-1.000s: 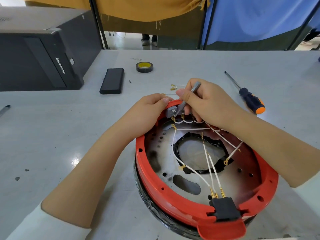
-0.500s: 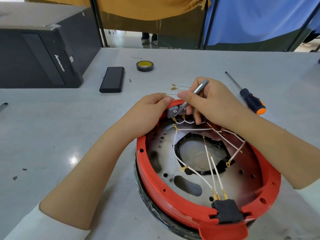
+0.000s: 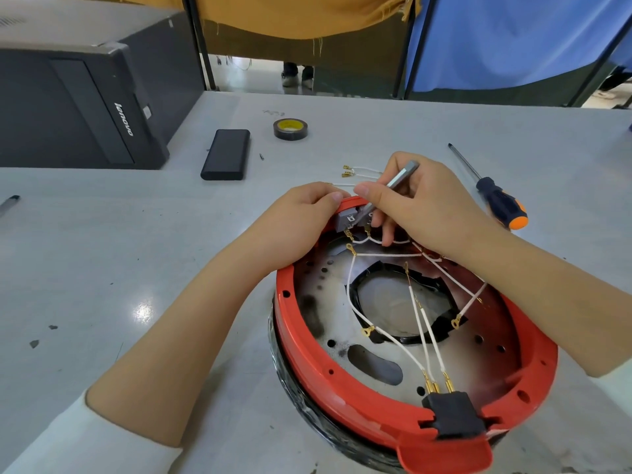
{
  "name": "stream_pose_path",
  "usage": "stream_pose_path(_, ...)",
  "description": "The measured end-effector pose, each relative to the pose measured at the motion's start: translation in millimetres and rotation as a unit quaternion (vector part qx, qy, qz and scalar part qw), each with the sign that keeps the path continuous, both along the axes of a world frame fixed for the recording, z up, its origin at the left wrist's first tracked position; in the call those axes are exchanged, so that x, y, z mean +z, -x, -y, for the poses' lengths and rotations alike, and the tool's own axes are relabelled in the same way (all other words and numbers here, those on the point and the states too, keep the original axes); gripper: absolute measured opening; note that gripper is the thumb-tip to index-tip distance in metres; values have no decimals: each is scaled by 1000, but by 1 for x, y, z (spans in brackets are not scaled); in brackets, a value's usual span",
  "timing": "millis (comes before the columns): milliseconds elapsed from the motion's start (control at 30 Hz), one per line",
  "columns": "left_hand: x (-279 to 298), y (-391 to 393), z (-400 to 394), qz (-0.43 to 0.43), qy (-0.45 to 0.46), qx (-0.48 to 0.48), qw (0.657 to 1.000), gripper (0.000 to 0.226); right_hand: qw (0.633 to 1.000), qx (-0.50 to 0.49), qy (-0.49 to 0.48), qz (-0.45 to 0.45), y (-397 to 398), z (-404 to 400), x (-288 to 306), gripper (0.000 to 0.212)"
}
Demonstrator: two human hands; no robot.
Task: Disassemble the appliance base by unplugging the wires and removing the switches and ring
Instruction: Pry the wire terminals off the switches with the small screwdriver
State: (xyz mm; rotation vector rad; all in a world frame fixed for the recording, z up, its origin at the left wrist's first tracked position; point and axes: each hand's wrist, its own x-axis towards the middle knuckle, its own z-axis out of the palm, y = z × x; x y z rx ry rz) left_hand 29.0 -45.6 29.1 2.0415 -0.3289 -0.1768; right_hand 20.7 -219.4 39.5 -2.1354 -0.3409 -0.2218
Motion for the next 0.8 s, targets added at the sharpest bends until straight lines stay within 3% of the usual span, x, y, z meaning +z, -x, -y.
stream_pose_path(633,3,-2,1,17,-74,0,997,22,992,-20,35,-123,-16,-6,13,44)
stream_pose_path(800,3,-3,1,23,-85,-3,996,21,994,-34,50,-92,-19,-8,8,48)
